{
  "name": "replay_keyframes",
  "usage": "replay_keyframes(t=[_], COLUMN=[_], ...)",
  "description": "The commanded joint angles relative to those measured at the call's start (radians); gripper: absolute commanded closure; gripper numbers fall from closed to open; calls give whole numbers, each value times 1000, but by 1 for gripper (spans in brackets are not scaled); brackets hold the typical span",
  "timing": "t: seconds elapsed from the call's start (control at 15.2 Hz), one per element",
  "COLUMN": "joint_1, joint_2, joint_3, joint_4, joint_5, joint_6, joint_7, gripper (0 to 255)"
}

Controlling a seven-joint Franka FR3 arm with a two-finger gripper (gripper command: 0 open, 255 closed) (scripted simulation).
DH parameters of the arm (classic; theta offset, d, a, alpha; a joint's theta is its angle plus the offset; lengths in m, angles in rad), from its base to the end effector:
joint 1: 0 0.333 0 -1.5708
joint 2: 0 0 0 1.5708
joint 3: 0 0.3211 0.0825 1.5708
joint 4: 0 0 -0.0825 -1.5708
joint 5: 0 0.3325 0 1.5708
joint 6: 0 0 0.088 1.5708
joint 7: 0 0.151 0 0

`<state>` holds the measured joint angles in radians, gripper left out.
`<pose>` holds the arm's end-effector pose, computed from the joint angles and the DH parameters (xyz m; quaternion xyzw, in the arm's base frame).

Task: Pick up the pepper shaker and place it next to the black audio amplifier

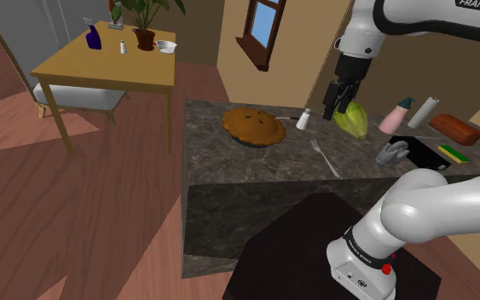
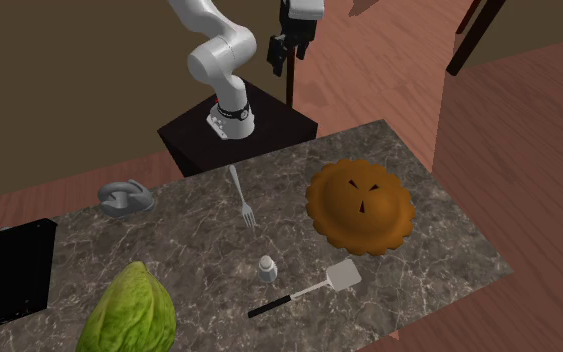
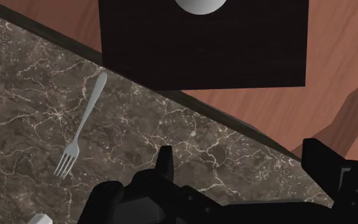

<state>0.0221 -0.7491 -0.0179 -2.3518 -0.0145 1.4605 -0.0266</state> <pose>0.2425 -0.0026 0.5342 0.9973 0.0179 -0.0711 0.0005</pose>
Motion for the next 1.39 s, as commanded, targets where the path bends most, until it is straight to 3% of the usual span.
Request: replay_keyframes(t=[0.0, 0.73, 1.32], joint_1=[0, -59, -86], joint_2=[0, 202, 463], joint_3=[0, -176, -312], joint_4=[0, -23, 77], joint_5=[0, -139, -161], joint_6=[0, 291, 513], joint_7=[0, -206, -375], gripper=[0, 0, 0])
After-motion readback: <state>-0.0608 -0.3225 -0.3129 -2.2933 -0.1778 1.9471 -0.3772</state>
